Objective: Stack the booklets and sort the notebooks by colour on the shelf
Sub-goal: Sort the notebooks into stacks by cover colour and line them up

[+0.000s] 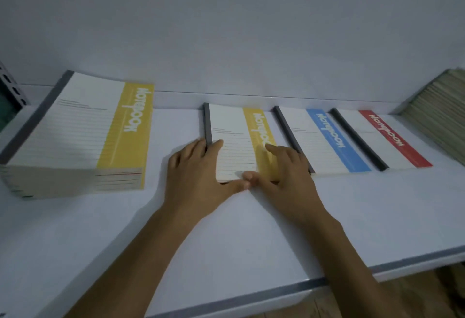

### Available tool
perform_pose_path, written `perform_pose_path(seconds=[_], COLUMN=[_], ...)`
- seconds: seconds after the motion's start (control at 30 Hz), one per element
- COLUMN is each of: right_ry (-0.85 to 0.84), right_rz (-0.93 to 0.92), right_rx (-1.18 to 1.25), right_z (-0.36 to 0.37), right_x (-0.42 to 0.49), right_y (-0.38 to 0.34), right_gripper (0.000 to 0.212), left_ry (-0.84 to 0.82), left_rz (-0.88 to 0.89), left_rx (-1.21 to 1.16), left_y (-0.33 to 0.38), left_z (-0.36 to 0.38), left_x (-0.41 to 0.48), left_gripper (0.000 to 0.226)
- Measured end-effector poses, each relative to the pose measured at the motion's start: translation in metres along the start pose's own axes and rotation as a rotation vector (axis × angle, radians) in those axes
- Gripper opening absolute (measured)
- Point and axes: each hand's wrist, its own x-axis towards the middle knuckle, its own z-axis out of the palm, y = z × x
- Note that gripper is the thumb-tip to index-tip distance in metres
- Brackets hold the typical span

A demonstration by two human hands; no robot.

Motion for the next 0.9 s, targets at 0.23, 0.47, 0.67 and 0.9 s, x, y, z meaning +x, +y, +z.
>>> perform_pose_path(seconds=[0.23,0.47,0.67,0.9], right_ry=[-0.091,-0.047,-0.027,-0.051], right_rz=[-0.062,-0.166,-0.232,-0.257], right_rx=[0.114,0.132,0.096,-0.008], right_z=[-0.014,-0.009,-0.004,0.002], right_x=[0.005,0.004,0.003,0.010], right_y=[0.013,0.016,0.020,0.022], right_gripper=[0.083,0.074,0.061,0.048], left_ry=[0.060,-0.013,0.012,-0.014], left_rz=[0.002,0.032,0.018,-0.005], left_rx=[0.004,0.056,0.054,0.057], left_y=[0.004,-0.003,-0.002,-0.004], left_z=[-0.002,0.000,0.001,0.007], left_x=[0.003,0.000,-0.001,0.000], left_gripper=[0.100,0.099,0.091,0.092])
